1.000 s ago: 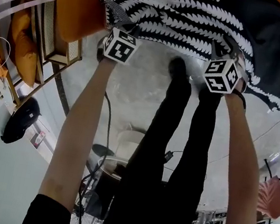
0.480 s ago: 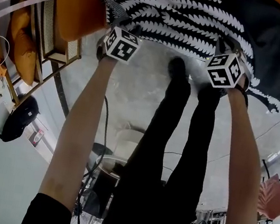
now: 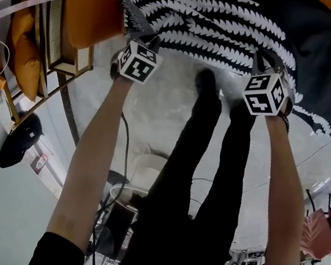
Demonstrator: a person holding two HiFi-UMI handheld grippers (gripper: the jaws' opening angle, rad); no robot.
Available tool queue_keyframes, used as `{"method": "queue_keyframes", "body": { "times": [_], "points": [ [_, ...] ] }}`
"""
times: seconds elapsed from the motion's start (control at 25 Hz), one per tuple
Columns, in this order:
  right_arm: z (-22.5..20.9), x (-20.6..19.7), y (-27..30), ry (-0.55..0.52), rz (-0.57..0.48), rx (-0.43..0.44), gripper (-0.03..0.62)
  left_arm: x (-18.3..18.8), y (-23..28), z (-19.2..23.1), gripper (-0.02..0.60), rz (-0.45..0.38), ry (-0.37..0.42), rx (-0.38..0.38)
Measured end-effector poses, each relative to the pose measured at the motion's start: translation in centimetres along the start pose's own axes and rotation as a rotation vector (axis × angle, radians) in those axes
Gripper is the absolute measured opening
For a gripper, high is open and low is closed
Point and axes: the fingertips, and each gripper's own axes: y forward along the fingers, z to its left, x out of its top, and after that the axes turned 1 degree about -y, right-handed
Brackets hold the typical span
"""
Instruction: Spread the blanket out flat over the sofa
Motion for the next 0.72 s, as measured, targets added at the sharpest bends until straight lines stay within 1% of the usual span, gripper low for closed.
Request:
{"method": "queue_keyframes", "body": {
  "times": [0.16,0.2,0.28,0.4,0.48,0.6,0.72],
  "points": [
    [0.2,0.8,-1.6,0.013,-0.018,-0.037,0.029,-2.7,-1.2,-0.2,0.020,0.013,0.003,-0.022],
    [0.8,0.9,-1.9,0.014,-0.018,-0.029,0.015,-3.6,-1.5,-0.2,0.019,0.022,0.004,-0.025],
    [2.2,0.6,-2.3,0.001,-0.012,0.000,0.014,-5.7,-2.0,-0.4,0.018,0.045,-0.004,-0.029],
    [4.7,-0.6,-2.5,-0.047,0.002,0.044,0.014,-8.3,-2.6,-1.2,0.018,0.089,-0.018,-0.033],
    [6.4,-1.3,-2.5,-0.055,0.010,0.079,0.012,-9.8,-2.8,-2.0,0.018,0.116,-0.020,-0.042],
    [8.5,-1.8,-2.7,-0.065,0.014,0.114,0.013,-11.4,-2.9,-3.0,0.018,0.145,-0.013,-0.047],
    [8.7,-1.9,-3.1,-0.062,0.004,0.122,0.014,-11.8,-3.4,-3.2,0.018,0.151,-0.038,-0.016]
  ]
}}
